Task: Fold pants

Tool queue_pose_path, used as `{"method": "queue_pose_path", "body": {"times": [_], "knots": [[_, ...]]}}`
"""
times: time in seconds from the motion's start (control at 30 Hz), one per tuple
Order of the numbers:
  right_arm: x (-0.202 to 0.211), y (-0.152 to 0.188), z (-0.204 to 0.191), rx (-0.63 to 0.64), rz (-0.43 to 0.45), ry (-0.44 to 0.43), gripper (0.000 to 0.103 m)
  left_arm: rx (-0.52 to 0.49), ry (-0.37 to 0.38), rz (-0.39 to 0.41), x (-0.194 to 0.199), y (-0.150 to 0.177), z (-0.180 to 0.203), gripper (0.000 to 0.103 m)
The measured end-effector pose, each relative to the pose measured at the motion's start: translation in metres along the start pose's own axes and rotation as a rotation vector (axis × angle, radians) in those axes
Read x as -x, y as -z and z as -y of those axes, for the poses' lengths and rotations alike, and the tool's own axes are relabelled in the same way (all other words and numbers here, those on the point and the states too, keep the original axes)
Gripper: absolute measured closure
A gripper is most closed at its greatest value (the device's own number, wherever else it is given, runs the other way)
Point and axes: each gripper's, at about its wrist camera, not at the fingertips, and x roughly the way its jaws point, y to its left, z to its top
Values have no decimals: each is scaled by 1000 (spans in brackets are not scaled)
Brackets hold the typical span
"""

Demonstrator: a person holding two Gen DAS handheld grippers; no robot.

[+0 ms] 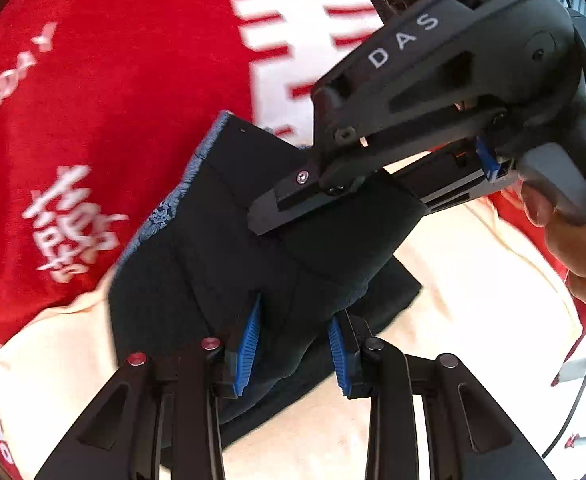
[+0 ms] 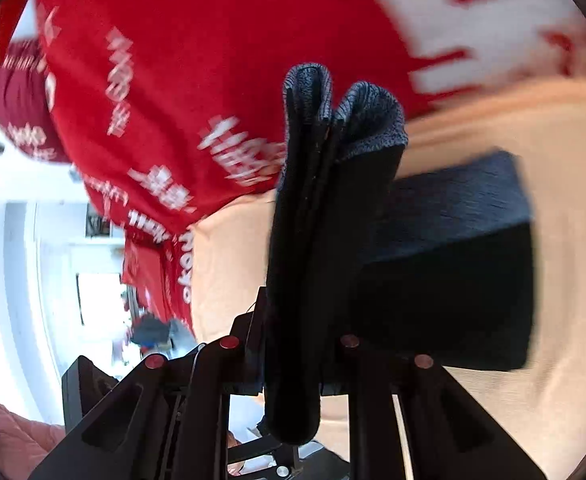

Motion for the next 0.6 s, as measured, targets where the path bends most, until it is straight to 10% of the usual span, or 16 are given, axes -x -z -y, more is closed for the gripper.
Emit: {"method": "queue_pose_path", "body": {"times": [0.2, 0.37, 0.6], "knots": [[-30, 10, 61, -59, -52, 43, 81, -7, -22, -147, -40, 17, 17, 65], [-39, 16, 53, -32, -41, 114, 76, 89, -24, -189, -30, 21, -10, 20], [-40, 26, 21, 17, -16, 265, 55, 267, -39, -256, -25, 30, -65, 20]]}}
